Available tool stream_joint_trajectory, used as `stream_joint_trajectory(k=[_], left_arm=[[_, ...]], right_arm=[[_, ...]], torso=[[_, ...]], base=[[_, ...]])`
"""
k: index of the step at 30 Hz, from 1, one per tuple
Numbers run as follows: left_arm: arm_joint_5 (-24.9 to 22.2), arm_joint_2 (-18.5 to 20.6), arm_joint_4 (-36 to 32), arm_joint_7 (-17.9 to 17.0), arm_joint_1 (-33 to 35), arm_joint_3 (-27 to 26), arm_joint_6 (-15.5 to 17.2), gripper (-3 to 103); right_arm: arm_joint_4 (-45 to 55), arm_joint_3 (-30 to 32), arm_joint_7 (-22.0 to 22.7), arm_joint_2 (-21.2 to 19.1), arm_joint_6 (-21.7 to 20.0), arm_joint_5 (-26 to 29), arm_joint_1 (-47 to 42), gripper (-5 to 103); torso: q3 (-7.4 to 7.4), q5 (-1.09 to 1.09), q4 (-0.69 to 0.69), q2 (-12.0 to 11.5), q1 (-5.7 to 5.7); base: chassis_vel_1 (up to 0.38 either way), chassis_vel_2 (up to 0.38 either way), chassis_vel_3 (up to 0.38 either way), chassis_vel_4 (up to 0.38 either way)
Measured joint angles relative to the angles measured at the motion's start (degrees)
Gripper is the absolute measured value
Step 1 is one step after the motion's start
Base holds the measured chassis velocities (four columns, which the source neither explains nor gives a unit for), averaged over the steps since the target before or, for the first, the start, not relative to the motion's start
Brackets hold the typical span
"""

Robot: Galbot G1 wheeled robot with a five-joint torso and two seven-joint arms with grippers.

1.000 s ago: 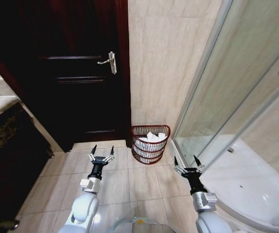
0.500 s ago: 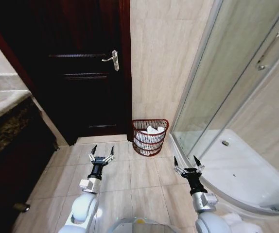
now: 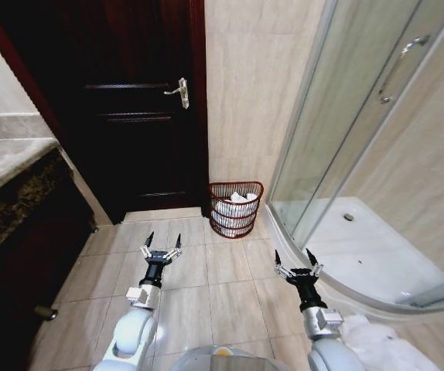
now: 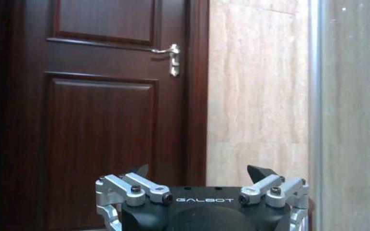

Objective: Discard the used towel into the hamper.

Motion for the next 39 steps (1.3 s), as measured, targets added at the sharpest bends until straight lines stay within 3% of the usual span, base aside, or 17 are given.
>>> stream_joint_trajectory(k=[9, 10, 11, 15, 26, 39], left_arm=[[0.21, 0.11, 0.81, 0.00, -0.35, 0.33, -0.08, 100], [0.22, 0.12, 0.88, 0.00, -0.38, 0.35, -0.15, 100], [0.32, 0.11, 1.05, 0.00, -0.29, 0.27, -0.44, 100], [0.68, -0.25, 1.11, -0.05, 0.52, -0.30, -1.10, 100], [1.04, -0.46, 1.74, -0.16, 0.12, -0.45, -2.18, 100], [1.39, -1.61, 1.64, -0.25, 0.16, -0.26, -2.65, 100]], right_arm=[[-1.22, 0.14, 2.31, 0.95, 1.18, -0.14, -0.40, 100], [-1.28, 0.23, 3.00, 0.97, 1.31, -0.18, -0.67, 100], [-1.65, 0.61, 6.67, 0.76, 1.19, -1.22, -1.53, 100], [-1.96, 1.24, 7.91, 2.11, 0.57, -2.42, -1.87, 100], [-1.41, 4.77, 7.66, 4.72, 0.76, 0.43, -4.92, 100], [-0.86, 8.43, 2.22, 4.79, 1.44, 2.89, -6.46, 100]], torso=[[0.02, -0.01, 0.00, -0.01, 0.04], [0.02, 0.00, 0.00, -0.01, 0.04], [0.02, -0.01, 0.00, -0.01, 0.04], [0.01, 0.00, 0.00, -0.01, 0.02], [0.01, -0.01, -0.02, -0.01, 0.02], [0.01, 0.00, 0.00, -0.01, 0.02]], base=[[-0.109, -0.051, -0.031, -0.106], [-0.121, -0.074, -0.083, -0.127], [-0.087, -0.132, -0.152, -0.121], [-0.109, -0.131, -0.146, -0.122], [-0.125, -0.113, -0.120, -0.108], [-0.032, -0.020, -0.010, -0.013]])
